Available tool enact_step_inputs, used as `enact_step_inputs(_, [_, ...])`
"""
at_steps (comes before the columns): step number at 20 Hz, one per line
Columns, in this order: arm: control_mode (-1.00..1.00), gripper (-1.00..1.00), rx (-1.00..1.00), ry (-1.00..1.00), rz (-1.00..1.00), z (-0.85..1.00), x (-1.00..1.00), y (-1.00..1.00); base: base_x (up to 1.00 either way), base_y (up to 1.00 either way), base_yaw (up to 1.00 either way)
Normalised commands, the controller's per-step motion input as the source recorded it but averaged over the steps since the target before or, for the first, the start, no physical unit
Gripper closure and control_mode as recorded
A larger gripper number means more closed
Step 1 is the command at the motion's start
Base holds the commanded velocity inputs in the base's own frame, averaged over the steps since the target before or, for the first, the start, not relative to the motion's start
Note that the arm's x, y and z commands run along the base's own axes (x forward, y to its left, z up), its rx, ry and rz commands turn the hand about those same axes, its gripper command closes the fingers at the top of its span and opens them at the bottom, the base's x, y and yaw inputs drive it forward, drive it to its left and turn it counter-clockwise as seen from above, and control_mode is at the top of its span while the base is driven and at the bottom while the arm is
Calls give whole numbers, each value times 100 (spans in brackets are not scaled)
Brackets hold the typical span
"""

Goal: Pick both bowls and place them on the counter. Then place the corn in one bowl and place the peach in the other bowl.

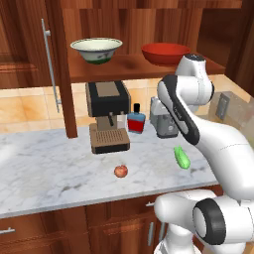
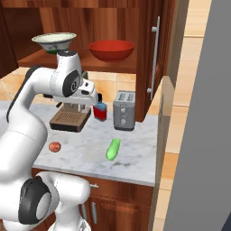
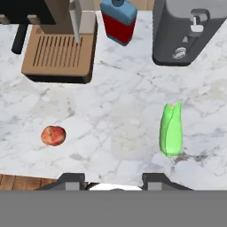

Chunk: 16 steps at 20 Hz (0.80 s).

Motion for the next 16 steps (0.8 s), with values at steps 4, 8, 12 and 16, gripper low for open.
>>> enact_step_inputs(4, [-100, -100, 0, -5, 0, 0, -10, -1, 0, 0, 0])
enact_step_inputs(8, [-100, -100, 0, -12, -21, 3, -10, 0, 0, 0, 0])
enact_step_inputs(12, [-100, -100, 7, 0, -38, 19, -4, -5, 0, 0, 0])
enact_step_inputs(16, [-100, -100, 18, 0, -36, 31, -1, -12, 0, 0, 0])
